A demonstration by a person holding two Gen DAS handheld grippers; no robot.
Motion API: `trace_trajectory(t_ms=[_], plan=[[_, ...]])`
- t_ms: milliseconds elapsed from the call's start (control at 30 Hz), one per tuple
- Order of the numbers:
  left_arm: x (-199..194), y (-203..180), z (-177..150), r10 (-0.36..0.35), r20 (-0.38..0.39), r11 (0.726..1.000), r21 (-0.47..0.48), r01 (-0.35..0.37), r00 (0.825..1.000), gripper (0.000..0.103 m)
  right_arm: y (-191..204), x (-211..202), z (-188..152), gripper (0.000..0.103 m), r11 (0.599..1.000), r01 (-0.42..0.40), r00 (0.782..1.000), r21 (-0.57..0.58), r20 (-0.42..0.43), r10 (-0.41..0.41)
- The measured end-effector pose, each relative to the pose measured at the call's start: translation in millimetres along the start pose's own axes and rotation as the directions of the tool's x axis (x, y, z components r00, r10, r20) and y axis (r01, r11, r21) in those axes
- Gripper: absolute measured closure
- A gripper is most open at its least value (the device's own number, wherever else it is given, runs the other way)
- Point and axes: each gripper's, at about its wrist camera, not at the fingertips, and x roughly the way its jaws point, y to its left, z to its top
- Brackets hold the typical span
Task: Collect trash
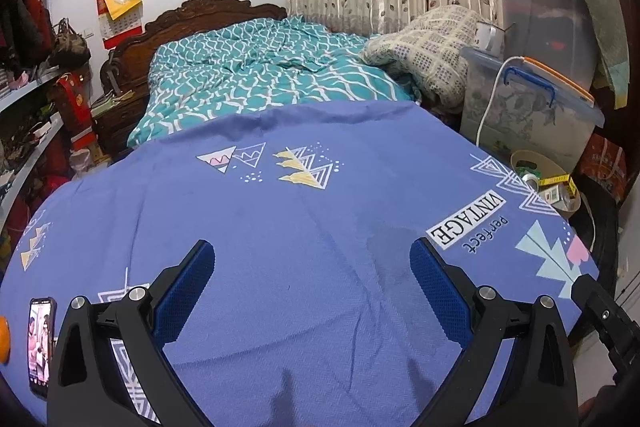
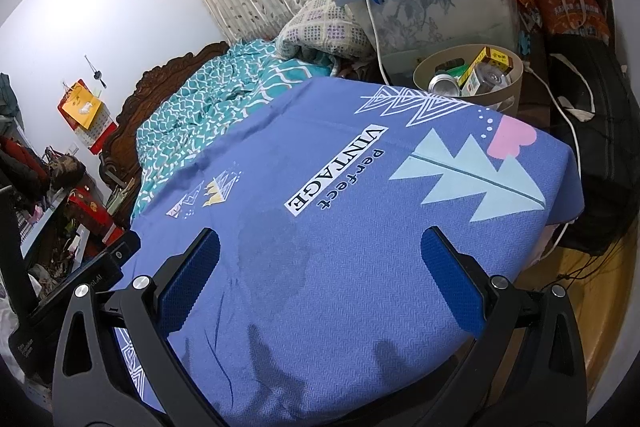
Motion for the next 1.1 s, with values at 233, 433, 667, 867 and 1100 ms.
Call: trace_trajectory(t_ms=[233, 433, 667, 867, 1100], plan=[[1.2, -5.2, -2.2, 0.013, -0.007, 0.998, 0.057, -0.012, 1.0, 0.009, 1.2, 0.7, -1.5, 0.003, 1.0, 0.0, 1.0, -0.004, 0.0, 0.0], [-1.3, -2.3, -1.8, 0.011, 0.015, 0.998, 0.054, -0.012, 1.0, 0.009, 1.3, 2.7, -2.4, 0.003, 1.0, 0.0, 1.0, -0.003, -0.003, 0.0], [0.8, -6.7, -3.3, 0.01, 0.009, 0.997, 0.076, -0.011, 1.0, 0.009, 2.2, -2.3, 0.2, 0.003, 1.0, 0.0, 1.0, -0.016, 0.003, 0.0], [1.9, -8.4, -4.2, 0.003, -0.004, 0.997, 0.078, -0.003, 1.0, 0.009, 1.1, -3.6, 1.1, 0.003, 1.0, -0.002, 1.0, -0.017, 0.002, 0.002], [4.5, -9.7, -5.2, -0.002, -0.029, 0.998, 0.069, 0.004, 1.0, 0.009, -0.4, -5.9, 1.9, 0.003, 1.0, -0.004, 1.0, -0.014, 0.008, 0.004]])
